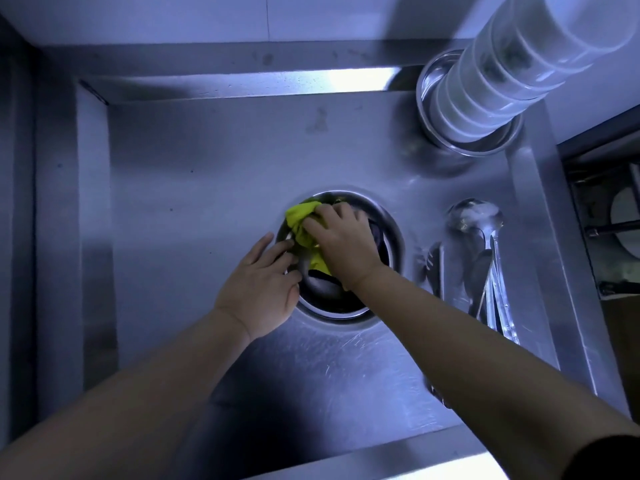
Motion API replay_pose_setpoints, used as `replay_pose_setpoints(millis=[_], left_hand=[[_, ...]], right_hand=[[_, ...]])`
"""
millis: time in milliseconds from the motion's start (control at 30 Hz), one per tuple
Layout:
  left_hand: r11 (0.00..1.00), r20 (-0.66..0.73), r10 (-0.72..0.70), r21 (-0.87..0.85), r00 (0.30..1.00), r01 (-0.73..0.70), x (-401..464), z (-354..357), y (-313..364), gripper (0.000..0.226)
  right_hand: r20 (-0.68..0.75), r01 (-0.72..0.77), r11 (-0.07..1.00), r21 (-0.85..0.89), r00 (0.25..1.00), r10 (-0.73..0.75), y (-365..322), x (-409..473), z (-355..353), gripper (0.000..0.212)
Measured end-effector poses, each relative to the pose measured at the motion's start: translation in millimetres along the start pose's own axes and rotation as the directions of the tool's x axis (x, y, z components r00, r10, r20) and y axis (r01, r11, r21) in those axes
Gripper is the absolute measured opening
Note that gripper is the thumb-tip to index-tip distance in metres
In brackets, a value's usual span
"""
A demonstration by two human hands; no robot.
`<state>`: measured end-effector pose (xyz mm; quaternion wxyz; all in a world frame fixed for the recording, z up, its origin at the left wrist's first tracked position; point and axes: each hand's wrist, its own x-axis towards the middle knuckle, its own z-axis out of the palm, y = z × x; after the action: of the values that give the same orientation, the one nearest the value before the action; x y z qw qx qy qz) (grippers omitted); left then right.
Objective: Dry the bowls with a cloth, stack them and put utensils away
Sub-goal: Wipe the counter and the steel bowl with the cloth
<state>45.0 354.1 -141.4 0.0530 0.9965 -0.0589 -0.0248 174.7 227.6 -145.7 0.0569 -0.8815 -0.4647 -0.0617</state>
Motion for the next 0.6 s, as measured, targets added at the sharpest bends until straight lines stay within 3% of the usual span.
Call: replay_pose_setpoints(millis=[167, 267, 333, 400, 500, 567, 600], left_hand=[[1.0, -0.015, -0.01, -0.027, 1.0, 0.009, -1, 1, 1, 0.033], [0.999, -0.028, -0.011, -0.033, 1.0, 0.01, -2, 3, 0, 0.032], [1.0, -0.012, -0.007, -0.027, 1.0, 0.006, -3, 2, 0, 0.032], [1.0, -0.011, 0.001, -0.031, 1.0, -0.001, -4, 3, -1, 0.033], [0.99, -0.106, 0.017, -0.134, 0.994, -0.031, -8, 0, -5, 0.034], [0.975, -0.213, -0.062, -0.222, 0.975, 0.013, -15, -8, -12, 0.036], [0.964, -0.255, -0.138, -0.258, 0.957, 0.071, -21, -15, -17, 0.036]], right_hand=[[-0.01, -0.33, 0.919, -0.216, 0.942, 0.336, 14, -19, -10, 0.024], [0.057, -0.439, 0.859, -0.265, 0.882, 0.468, 5, -45, -17, 0.035], [0.165, -0.474, 0.859, -0.192, 0.847, 0.505, -4, -51, -26, 0.039], [0.287, -0.57, 0.822, 0.002, 0.788, 0.545, -10, -53, -33, 0.047], [0.332, -0.694, 0.649, 0.313, 0.72, 0.609, -10, -37, -44, 0.054], [0.349, -0.727, 0.522, 0.447, 0.679, 0.646, -15, -15, -43, 0.055], [0.424, -0.758, 0.412, 0.506, 0.634, 0.647, -22, -4, -40, 0.055]])
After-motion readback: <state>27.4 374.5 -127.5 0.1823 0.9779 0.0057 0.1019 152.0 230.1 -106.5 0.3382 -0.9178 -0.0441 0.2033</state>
